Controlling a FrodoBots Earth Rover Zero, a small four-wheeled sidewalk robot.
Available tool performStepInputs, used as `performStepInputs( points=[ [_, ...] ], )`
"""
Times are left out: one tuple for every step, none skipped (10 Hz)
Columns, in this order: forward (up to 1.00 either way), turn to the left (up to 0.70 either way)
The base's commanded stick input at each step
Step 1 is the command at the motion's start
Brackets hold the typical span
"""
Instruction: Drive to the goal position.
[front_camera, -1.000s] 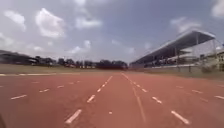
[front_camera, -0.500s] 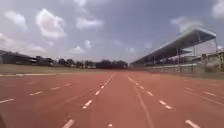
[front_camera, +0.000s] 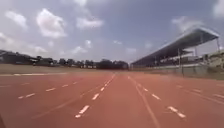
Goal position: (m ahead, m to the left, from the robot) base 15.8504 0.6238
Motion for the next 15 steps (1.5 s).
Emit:
performStepInputs(
  points=[
    [0.70,0.00],
    [0.70,0.00],
    [0.70,0.00],
    [0.70,0.00],
    [0.70,0.00],
    [0.70,0.00],
    [0.70,0.00],
    [0.70,0.00],
    [0.70,0.00],
    [0.70,0.00],
    [0.70,0.00],
    [0.70,0.00],
    [0.70,0.00],
    [0.70,0.00],
    [0.70,0.00]
  ],
)
